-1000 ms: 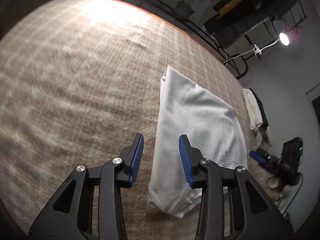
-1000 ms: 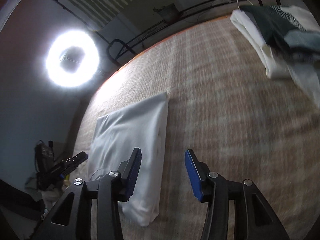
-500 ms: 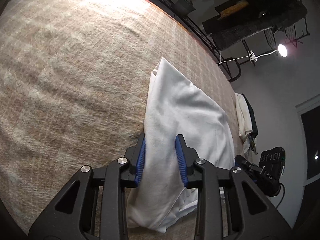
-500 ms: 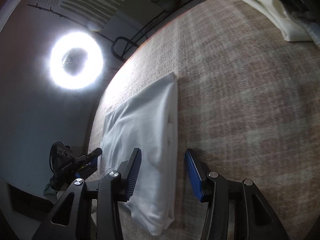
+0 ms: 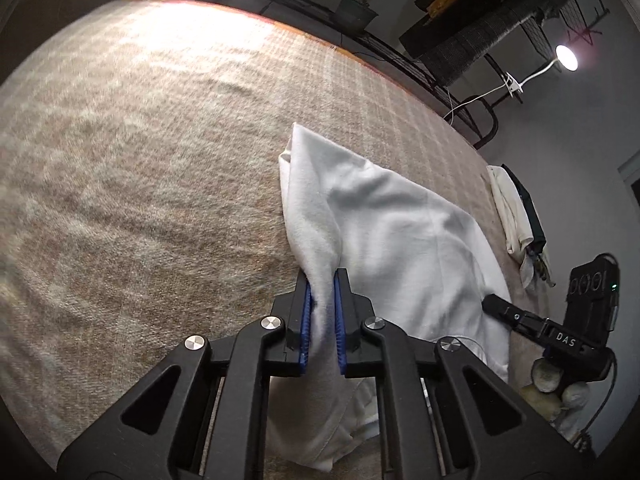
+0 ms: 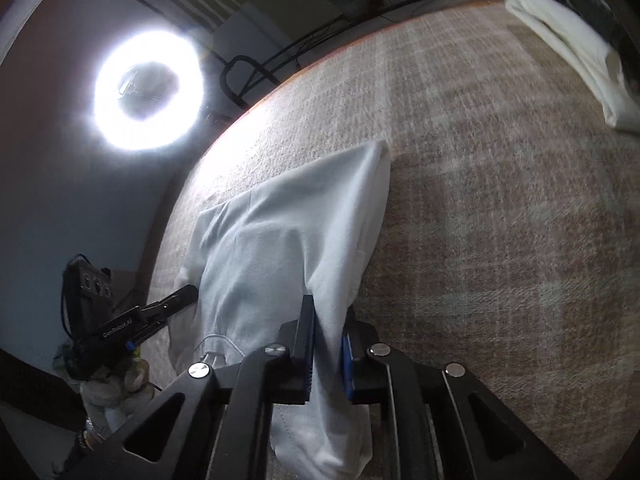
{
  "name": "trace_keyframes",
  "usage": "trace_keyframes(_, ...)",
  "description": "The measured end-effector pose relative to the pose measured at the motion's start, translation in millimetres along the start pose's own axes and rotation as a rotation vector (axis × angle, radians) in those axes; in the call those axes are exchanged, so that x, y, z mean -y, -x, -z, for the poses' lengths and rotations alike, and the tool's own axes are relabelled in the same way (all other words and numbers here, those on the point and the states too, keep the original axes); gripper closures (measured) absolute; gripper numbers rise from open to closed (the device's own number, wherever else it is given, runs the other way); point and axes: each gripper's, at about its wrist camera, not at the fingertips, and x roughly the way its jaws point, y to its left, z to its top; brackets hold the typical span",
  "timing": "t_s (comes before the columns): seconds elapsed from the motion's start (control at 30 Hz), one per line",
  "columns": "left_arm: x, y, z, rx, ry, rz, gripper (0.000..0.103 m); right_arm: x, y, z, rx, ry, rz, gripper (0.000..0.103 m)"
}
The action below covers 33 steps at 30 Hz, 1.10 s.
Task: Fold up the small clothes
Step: 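Lift the bundle with both tools and carry it onto the clothes stack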
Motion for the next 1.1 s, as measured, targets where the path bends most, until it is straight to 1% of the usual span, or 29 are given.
trace_keyframes(0.07,10,7,1,0.019,-0.034,-0.007,0.095,-17,3,-2,0.019,0.055,0.04,0.097)
trace_keyframes(0.17,26,18,2,0.044,-0.089,-0.015,0.095,-37,11,-5,0.041,0.12,0.073,0.098)
trace_keyframes(0.33,60,31,3,0.063,-0.169,-0.004,0.096,-62,24,-9,0.076,0.199,0.136,0.098)
trace_keyframes(0.5,100,35,2,0.076,-0.221,0.032,0.096,-65,50,-16,0.114,0.244,0.158,0.098)
trace_keyframes(0.7,160,20,-6,0.076,-0.297,0.081,0.096,-43,100,-26,0.175,0.264,0.222,0.098)
trace_keyframes(0.83,205,2,-14,0.076,-0.348,0.115,0.096,-12,140,-35,0.223,0.249,0.258,0.098)
trace_keyframes(0.9,233,-11,-20,0.079,-0.38,0.132,0.096,4,158,-40,0.244,0.247,0.282,0.098)
trace_keyframes(1.1,309,-47,-31,0.101,-0.46,0.167,0.096,57,204,-68,0.305,0.22,0.366,0.098)
